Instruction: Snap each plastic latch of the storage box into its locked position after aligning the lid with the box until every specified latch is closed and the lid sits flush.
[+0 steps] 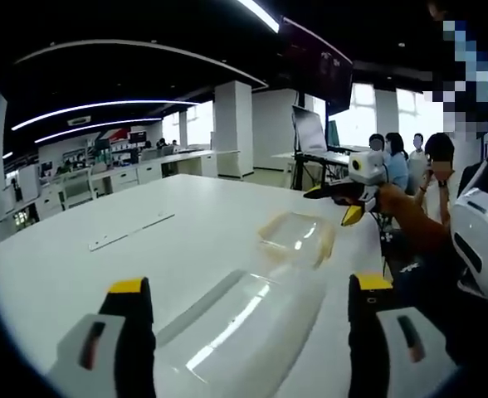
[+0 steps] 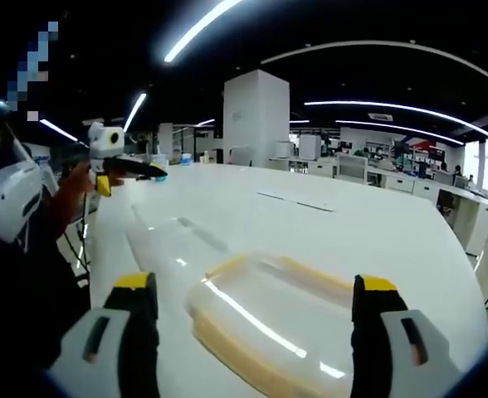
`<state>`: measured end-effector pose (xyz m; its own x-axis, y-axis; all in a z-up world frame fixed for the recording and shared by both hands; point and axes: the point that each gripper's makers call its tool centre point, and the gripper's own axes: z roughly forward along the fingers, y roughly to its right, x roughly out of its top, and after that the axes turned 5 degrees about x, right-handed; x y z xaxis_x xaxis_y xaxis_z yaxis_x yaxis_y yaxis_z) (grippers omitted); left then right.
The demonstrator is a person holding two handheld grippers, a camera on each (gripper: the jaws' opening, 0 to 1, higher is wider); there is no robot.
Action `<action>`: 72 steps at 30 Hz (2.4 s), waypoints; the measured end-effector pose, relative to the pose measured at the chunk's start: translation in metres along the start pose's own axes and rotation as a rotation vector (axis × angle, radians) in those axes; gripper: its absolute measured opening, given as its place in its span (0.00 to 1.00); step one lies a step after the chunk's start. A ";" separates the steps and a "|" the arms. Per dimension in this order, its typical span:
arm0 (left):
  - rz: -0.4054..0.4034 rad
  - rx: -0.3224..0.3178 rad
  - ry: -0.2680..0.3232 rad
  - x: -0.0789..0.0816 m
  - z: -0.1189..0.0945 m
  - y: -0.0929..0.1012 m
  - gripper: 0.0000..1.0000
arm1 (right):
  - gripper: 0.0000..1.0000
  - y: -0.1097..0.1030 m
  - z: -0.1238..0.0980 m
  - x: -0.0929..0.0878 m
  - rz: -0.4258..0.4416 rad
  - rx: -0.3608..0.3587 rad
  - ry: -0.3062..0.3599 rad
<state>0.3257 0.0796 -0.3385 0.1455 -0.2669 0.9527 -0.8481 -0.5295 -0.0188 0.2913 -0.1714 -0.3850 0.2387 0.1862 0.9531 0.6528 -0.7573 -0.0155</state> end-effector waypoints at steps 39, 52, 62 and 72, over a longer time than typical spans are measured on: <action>0.029 -0.025 -0.025 0.008 0.027 0.014 0.96 | 0.98 0.012 -0.007 -0.007 -0.009 0.011 -0.016; 0.029 -0.087 -0.035 0.012 0.045 0.032 0.95 | 0.98 0.010 -0.014 0.002 -0.014 0.063 0.013; 0.058 -0.101 -0.060 0.012 0.051 0.038 0.98 | 0.98 0.020 -0.029 0.001 -0.012 0.062 0.010; 0.076 -0.119 -0.071 0.016 0.056 0.044 1.00 | 0.98 0.031 -0.041 -0.005 0.002 0.077 0.003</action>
<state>0.3192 0.0070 -0.3408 0.1113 -0.3612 0.9258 -0.9116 -0.4081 -0.0496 0.2811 -0.2216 -0.3782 0.2383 0.1831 0.9538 0.7059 -0.7071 -0.0406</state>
